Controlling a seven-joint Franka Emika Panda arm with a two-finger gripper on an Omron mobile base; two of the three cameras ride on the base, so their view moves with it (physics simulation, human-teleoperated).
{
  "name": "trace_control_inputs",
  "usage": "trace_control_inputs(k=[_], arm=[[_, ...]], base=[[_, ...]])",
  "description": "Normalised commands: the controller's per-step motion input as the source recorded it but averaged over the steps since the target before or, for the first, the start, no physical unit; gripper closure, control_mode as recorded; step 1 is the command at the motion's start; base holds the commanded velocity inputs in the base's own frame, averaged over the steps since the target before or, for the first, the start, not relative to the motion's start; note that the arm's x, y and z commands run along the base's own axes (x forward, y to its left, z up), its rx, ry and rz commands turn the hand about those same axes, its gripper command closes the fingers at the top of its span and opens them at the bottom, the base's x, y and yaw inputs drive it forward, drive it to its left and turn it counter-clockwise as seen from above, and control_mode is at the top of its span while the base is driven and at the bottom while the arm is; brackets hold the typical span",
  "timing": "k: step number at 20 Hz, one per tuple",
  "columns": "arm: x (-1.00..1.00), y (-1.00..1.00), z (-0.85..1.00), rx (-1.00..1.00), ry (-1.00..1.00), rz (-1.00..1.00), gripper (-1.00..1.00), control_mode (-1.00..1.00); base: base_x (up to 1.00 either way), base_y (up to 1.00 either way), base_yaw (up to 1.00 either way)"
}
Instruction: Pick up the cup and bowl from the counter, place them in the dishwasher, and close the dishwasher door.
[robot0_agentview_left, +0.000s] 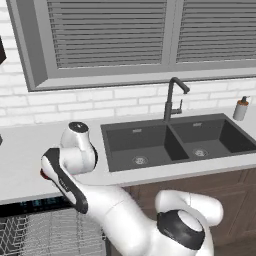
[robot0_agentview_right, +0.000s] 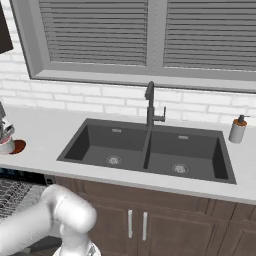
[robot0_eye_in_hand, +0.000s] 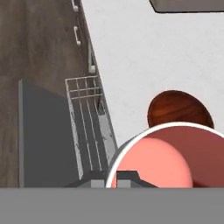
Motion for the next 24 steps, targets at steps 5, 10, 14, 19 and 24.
trace_control_inputs(k=[5,10,14,19,24], arm=[[-1.00,0.22,0.12,-0.08,-0.14,0.04,1.00,-1.00],[-1.00,0.19,0.11,0.08,0.00,-0.06,1.00,-1.00],[-1.00,0.10,-0.30,0.02,0.00,-0.03,1.00,-1.00],[-0.78,0.09,-0.35,0.05,-0.01,-0.25,1.00,-1.00],[-0.20,0.25,-0.09,0.08,0.11,-0.23,1.00,-1.00]], base=[[0.00,0.00,0.00],[0.00,0.00,0.00],[0.00,0.00,0.00],[0.00,0.00,0.00],[0.00,0.00,0.00]])
